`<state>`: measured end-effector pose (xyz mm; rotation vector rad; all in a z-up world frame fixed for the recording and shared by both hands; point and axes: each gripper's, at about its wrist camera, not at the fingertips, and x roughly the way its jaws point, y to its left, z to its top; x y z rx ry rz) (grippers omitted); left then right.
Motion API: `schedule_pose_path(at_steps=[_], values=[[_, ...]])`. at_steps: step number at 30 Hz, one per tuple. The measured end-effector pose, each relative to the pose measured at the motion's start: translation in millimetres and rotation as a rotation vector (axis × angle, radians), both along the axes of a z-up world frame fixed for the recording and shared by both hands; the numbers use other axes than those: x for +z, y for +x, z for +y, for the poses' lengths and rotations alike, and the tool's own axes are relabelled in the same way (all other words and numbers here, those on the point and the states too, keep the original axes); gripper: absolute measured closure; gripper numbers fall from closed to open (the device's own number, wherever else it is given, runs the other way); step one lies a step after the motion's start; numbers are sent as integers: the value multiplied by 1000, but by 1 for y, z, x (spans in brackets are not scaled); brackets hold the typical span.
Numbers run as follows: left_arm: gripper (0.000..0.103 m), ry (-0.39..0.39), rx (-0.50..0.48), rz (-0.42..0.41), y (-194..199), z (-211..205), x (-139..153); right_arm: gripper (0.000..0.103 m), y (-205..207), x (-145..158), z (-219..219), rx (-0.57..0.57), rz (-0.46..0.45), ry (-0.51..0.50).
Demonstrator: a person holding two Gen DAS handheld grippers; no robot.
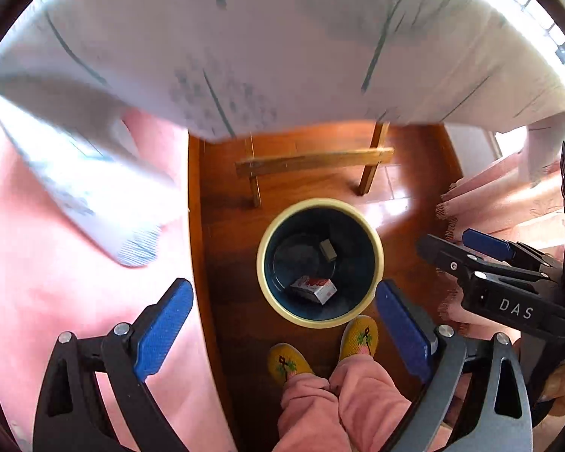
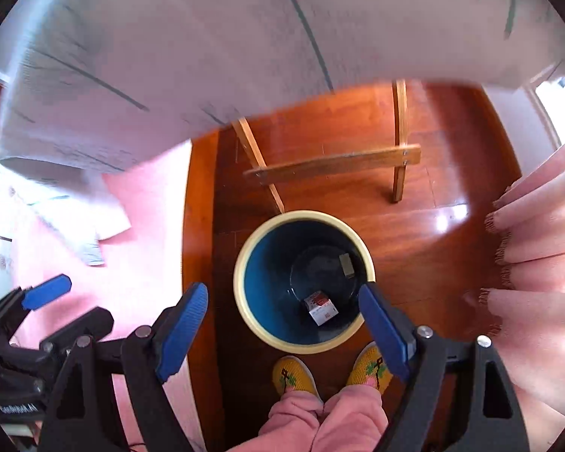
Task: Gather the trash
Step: 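Raise both tools back toward the table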
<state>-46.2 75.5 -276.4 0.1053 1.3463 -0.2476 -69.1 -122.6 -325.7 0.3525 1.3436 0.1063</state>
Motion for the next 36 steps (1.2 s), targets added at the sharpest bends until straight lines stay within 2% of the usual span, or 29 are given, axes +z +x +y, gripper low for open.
schedule_pose_path(at_steps=[5,9,16,20,22,26,29,31,32,33,36], values=[[7,37,-39,-107,4,8,93,20,-5,88,1,16,-79,-26],[7,30,-28,-171,15,16,154,20,-1,150,11,55,-145,-108],[7,12,-11,-308,41,27,238,20,26,244,31,89,-301,-214],[10,28,26,-373,60,36,263,20,49,280,40,111,-398,-274],[15,12,37,-375,73,39,271,20,63,293,42,113,-423,-280],[15,-2,70,-391,98,42,275,20,96,311,46,138,-468,-300],[15,1,92,-379,121,36,269,21,126,314,47,171,-484,-323],[15,4,109,-374,138,31,264,24,150,310,47,202,-473,-304],[16,9,118,-372,146,28,261,30,164,307,46,220,-468,-290],[18,12,127,-370,155,25,258,35,176,303,47,242,-463,-281],[26,32,170,-337,186,17,247,38,218,288,50,311,-440,-271]])
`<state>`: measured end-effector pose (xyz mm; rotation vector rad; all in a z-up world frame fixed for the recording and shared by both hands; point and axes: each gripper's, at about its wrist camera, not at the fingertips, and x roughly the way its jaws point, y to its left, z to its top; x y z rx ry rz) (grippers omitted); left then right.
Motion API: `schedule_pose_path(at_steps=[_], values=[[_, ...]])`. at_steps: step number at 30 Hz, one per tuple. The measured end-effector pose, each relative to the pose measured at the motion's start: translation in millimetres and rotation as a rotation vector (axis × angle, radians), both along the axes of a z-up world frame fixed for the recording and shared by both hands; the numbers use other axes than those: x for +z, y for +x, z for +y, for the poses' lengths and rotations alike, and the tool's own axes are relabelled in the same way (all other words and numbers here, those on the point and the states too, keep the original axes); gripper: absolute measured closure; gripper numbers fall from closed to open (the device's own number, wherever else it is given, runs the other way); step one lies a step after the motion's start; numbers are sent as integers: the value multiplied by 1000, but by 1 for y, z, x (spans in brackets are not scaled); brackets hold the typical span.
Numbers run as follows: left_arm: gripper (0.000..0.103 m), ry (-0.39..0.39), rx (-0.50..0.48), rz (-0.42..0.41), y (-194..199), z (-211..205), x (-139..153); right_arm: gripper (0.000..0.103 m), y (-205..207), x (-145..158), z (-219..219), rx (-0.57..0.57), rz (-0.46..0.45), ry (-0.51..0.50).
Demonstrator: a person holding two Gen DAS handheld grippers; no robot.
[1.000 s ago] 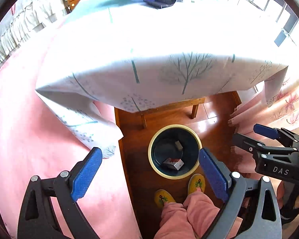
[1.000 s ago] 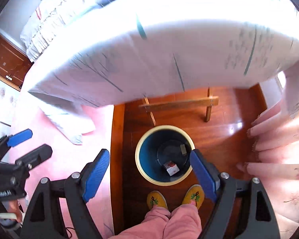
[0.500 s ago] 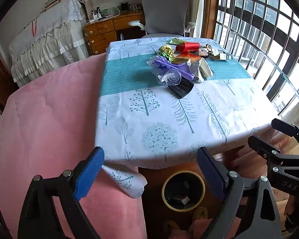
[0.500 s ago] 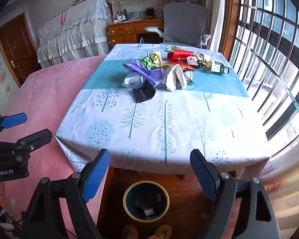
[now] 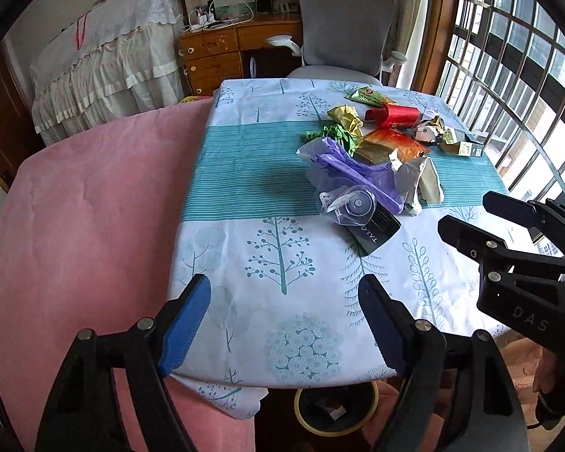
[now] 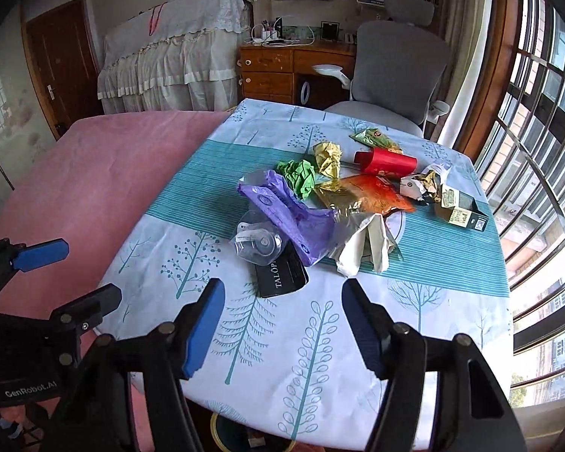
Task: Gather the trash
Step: 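Raise both tools back toward the table, then grasp the purple plastic bag with right tool while left tool grasps the clear bottle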
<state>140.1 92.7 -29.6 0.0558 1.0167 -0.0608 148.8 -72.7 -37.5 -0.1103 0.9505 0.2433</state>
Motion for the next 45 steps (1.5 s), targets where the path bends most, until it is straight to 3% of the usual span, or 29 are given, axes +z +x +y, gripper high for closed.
schedule_pose_path(at_steps=[7,13,16,18,23,29,32,39,45], values=[[28,-58,185,99,62,1,-31,38,89,-45,11,139,121,22],[28,-107,321,154,84,8,-49,40,140,-78,35,227,189,38],[28,-141,353,174,92,9,-56,57,155,-86,39,247,213,42],[28,-171,363,187,98,8,-60,76,162,-90,34,243,233,52],[28,-242,355,229,116,-1,-73,99,172,-89,3,245,245,108],[28,-328,329,337,149,-18,-99,102,172,-82,-37,236,249,196],[21,-351,305,374,165,-29,-109,102,172,-82,-49,228,255,228],[20,-315,292,421,191,-42,-127,102,168,-83,-56,253,265,241],[20,-424,288,406,199,-36,-122,102,171,-84,-62,245,295,278]])
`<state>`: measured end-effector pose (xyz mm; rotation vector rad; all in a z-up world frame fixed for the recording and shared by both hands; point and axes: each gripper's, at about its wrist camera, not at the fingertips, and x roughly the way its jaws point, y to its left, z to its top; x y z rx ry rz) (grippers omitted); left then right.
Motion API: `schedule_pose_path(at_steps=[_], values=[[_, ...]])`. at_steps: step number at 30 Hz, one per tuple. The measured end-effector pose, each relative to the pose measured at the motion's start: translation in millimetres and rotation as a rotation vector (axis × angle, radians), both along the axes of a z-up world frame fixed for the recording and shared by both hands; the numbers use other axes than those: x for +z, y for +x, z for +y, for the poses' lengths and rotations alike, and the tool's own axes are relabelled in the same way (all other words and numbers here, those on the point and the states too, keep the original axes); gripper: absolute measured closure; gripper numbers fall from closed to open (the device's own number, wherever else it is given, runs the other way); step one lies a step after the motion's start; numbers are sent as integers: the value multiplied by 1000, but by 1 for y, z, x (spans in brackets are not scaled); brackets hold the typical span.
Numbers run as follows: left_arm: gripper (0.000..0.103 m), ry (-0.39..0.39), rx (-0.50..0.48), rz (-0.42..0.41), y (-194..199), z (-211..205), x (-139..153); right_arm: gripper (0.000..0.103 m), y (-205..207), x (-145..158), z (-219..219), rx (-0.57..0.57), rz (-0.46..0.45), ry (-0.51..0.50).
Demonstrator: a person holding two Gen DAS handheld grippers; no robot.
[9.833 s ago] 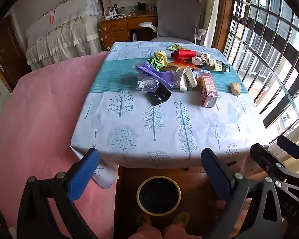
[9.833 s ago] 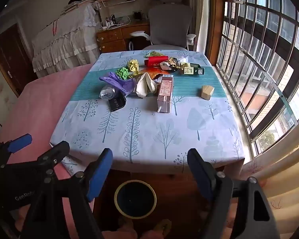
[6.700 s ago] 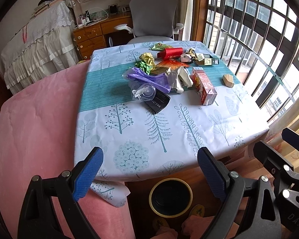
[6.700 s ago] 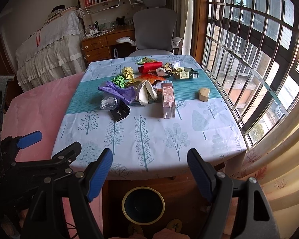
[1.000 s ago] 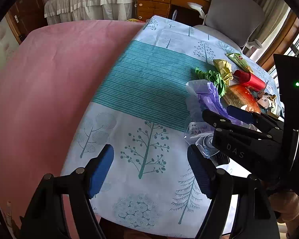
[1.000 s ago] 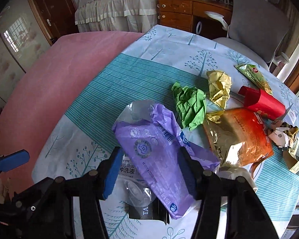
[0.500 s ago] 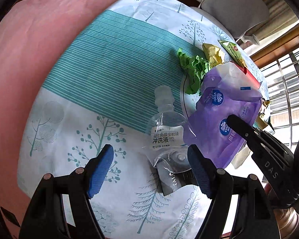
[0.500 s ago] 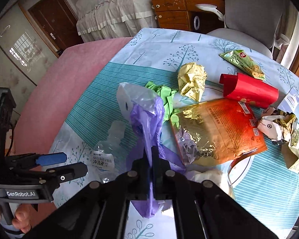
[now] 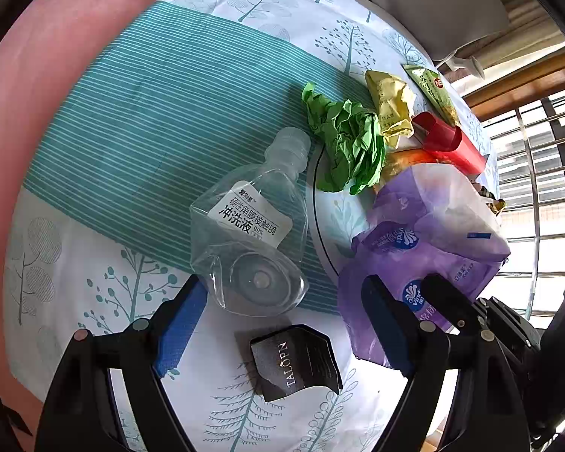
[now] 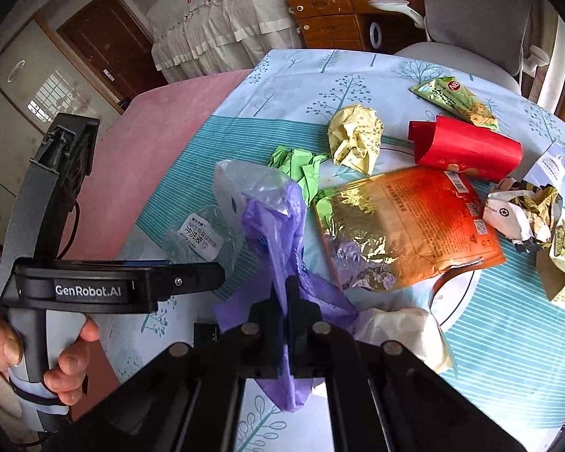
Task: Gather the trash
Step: 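Grasp the purple plastic bag with right tool while left tool grasps the clear bottle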
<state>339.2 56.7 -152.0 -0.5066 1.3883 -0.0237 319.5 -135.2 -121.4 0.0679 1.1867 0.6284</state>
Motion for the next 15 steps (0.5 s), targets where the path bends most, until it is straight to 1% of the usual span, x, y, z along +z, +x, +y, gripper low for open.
schedule_pose_path(at_steps=[5,8,11,14,15], values=[[20,-12,-5,-5,8,15,13,102,8,0,-3,-18,14,22],[20,-5,-27,11,15,22,15,102,12,-3,-4,-36,28,35],[20,27,-46,43,25,30,11,102,15,-7,-3,-46,34,37],[21,43,-94,92,36,30,-1,102,15,-11,0,-45,46,39],[26,46,-111,109,39,29,-6,102,14,-11,1,-43,48,39]])
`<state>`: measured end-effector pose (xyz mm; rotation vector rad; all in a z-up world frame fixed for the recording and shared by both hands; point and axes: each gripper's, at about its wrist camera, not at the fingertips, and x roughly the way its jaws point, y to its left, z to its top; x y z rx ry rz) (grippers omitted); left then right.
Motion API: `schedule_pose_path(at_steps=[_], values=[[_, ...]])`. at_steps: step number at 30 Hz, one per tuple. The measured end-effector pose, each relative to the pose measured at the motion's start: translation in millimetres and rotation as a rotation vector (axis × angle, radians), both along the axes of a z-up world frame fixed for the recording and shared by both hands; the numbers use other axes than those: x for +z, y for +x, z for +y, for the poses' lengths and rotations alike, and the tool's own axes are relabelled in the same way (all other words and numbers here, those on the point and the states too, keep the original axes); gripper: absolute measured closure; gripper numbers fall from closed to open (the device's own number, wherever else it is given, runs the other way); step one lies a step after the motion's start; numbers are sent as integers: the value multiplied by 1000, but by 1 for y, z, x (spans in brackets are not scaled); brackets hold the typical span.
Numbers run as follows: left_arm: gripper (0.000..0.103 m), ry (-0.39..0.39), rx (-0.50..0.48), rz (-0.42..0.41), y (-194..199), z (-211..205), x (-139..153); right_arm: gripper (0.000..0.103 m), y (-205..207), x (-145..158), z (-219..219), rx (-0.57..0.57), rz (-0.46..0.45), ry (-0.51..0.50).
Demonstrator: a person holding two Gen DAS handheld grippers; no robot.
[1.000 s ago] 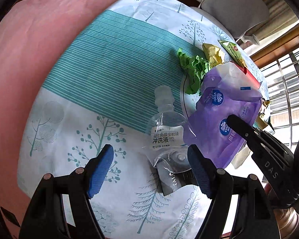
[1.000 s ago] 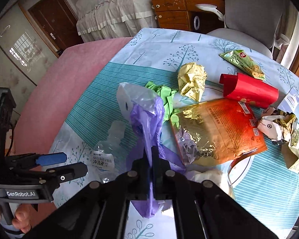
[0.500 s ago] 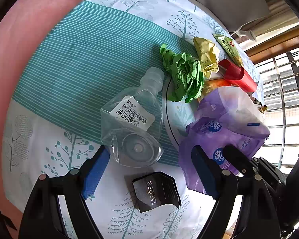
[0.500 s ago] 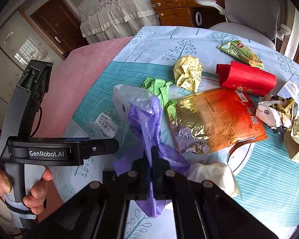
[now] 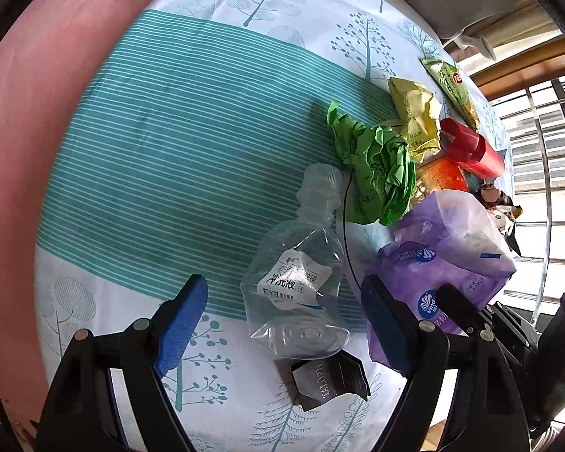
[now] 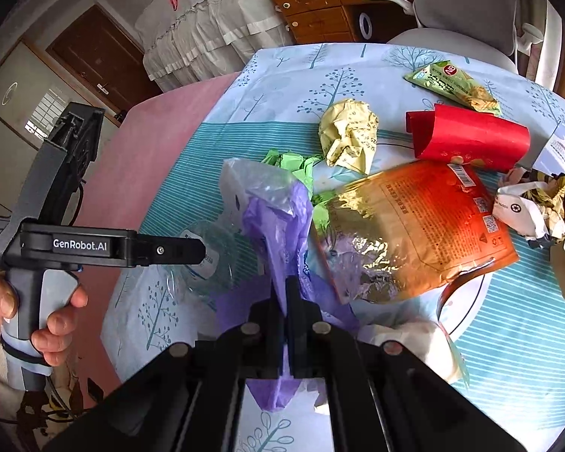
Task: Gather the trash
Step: 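Grasp the purple plastic bag with right tool while left tool grasps the clear bottle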
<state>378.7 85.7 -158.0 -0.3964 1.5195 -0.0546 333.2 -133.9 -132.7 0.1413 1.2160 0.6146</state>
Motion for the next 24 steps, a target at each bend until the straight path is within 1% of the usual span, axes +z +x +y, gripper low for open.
schedule_pose_path(at_steps=[1,2,3,4,5,7,9,12,15,18,21,24], values=[[38,4,-17,14,2,-3,-4,102,-1,-1,1,2,1,-1],[45,11,-37,28,3,-5,-7,102,-2,-1,1,3,1,-1],[60,26,-55,43,3,-8,-11,102,-3,-1,2,3,2,0],[72,38,-72,50,2,-12,-14,102,-4,-1,2,3,2,1],[72,45,-84,49,0,-15,-14,102,-5,-1,2,1,0,1],[75,75,-91,11,-7,-20,-8,102,-8,0,2,-8,-1,3],[80,87,-86,-25,-17,-24,1,102,-10,5,1,-21,-11,4],[81,134,-81,-75,-39,-31,18,102,-16,16,-2,-44,-39,7],[81,167,-89,-135,-69,-34,40,102,-26,32,-6,-81,-75,17],[81,179,-93,-190,-101,-33,68,102,-42,54,-12,-131,-122,30],[81,186,-108,-248,-136,-27,94,102,-65,74,-15,-188,-147,55],[81,179,-146,-300,-171,-23,114,102,-96,92,-16,-238,-178,64]])
